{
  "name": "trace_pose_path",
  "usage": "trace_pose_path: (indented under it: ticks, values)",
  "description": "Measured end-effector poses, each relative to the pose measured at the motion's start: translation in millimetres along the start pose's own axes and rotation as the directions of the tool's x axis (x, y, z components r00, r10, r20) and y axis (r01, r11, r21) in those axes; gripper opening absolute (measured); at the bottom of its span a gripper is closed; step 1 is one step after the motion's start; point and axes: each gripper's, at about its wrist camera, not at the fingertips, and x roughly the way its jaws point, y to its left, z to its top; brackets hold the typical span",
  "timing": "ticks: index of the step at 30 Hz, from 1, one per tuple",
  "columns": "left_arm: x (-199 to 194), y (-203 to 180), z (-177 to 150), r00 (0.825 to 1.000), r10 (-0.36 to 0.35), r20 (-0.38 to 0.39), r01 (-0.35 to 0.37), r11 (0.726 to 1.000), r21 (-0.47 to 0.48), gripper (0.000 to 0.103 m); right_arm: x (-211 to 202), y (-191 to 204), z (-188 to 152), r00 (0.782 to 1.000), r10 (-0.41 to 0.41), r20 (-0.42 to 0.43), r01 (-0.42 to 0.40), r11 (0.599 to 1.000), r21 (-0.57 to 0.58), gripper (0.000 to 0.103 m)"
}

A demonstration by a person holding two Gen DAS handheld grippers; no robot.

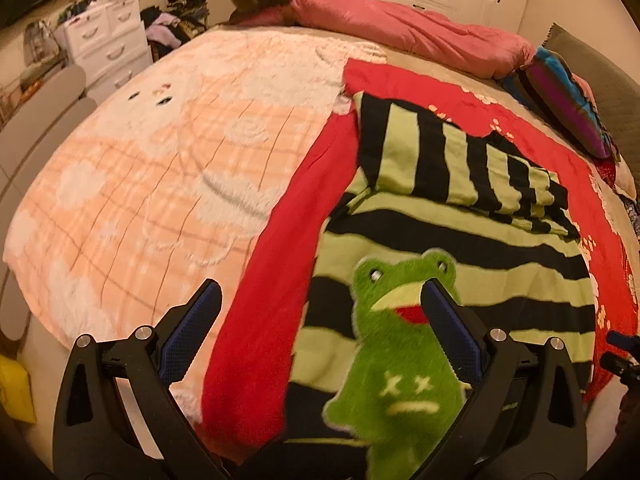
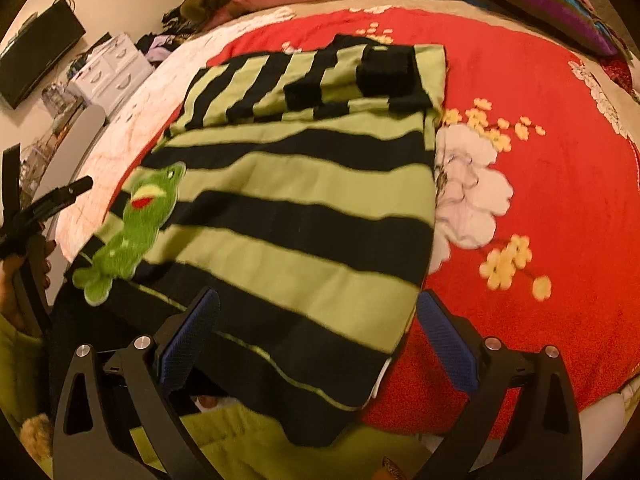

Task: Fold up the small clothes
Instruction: 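Move both grippers to the sweater hem by the frog patch and grasp it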

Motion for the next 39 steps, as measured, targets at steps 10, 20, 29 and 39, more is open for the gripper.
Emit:
trace_pose_path:
  ticks: [10,20,29,39]
  values:
    - [2.2,35.9,-29.2,0.991,-0.069,-0.111,0.061,0.995,-0.080,0.093,5.4,4.7,-24.3,0.997,-0.003,-0.073,0.003,1.000,-0.009,0.098]
    - [-1.6,24.2,-37.8,0.984,-0.106,-0.142,0.101,0.994,-0.042,0.093,12.6,-5.9,-39.6,0.988,0.029,-0.152,-0.023,0.999,0.039,0.098]
    - [10.5,16.5,-47.5,0.975,-0.111,-0.193,0.106,0.994,-0.037,0.093,24.6,3.1,-48.3,0.977,0.072,-0.203,-0.068,0.997,0.025,0.088]
    - [10.9,-3.5,-51.8,0.955,-0.188,-0.228,0.190,0.982,-0.015,0.055,13.5,-7.6,-44.2,0.977,0.127,-0.172,-0.117,0.991,0.066,0.035]
